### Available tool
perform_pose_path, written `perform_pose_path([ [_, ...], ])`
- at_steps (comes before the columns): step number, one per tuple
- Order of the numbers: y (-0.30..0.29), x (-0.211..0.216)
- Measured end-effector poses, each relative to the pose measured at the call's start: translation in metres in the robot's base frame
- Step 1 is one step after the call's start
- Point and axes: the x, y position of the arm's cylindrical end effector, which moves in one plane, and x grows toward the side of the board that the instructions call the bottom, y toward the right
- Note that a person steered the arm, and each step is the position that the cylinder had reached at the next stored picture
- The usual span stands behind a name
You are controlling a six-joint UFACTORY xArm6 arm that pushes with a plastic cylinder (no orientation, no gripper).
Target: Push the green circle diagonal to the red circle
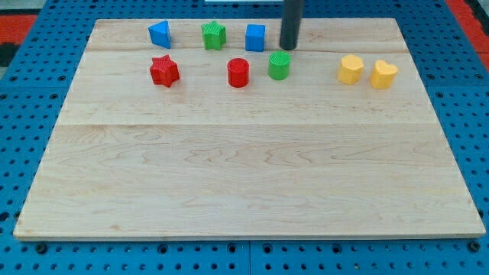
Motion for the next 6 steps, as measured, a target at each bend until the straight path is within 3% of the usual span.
perform_pose_path([
  [1,-0.009,0.019],
  [3,0.042,0.101],
  [4,0.023,0.14],
  [5,0.061,0.124],
  [6,0.051,0.058],
])
